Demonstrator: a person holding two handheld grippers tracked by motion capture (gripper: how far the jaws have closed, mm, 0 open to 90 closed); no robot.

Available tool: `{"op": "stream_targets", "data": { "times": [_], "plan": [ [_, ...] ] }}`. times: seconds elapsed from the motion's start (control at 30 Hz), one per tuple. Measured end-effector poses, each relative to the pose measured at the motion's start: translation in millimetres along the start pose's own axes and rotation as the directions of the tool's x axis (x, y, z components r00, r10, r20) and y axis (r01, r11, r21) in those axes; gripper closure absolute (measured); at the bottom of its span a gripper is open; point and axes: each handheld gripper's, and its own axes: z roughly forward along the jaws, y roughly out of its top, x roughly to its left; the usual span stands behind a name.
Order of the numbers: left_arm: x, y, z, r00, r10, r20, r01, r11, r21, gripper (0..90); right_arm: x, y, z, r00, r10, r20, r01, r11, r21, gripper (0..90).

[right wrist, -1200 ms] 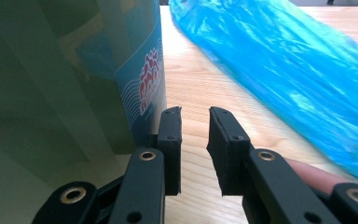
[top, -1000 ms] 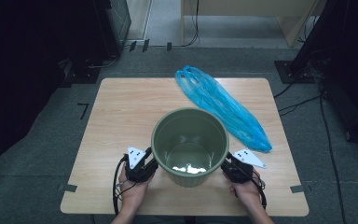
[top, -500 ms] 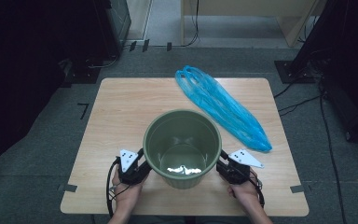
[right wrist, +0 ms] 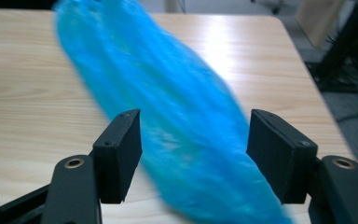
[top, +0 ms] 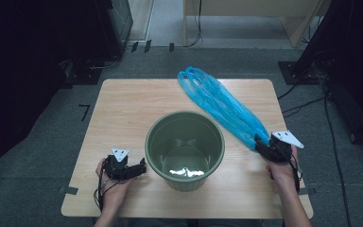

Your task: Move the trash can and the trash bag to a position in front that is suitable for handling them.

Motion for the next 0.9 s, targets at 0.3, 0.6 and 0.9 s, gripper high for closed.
{"op": "stream_targets", "data": {
  "times": [0.3,0.6,0.9],
  "plan": [
    [0.9,-0.9,2.2,1.0,0.005,0.001,-0.005,0.9998,0.018,1.0,-16.0,-18.2,26.1,1.0,0.002,0.002,-0.003,0.991,0.135,73.5],
    [-1.3,-1.2,2.4,0.9995,0.031,0.002,-0.031,0.9992,0.026,1.0,-9.4,-28.1,23.3,0.9987,0.008,-0.051,0.0,0.989,0.151,75.4],
    [-2.4,-1.6,2.2,0.9992,0.039,0.006,-0.039,0.9989,0.027,1.0,12.9,-46.8,-1.6,0.9917,0.01,-0.128,0.008,0.99,0.139,70.1]
  ]
}}
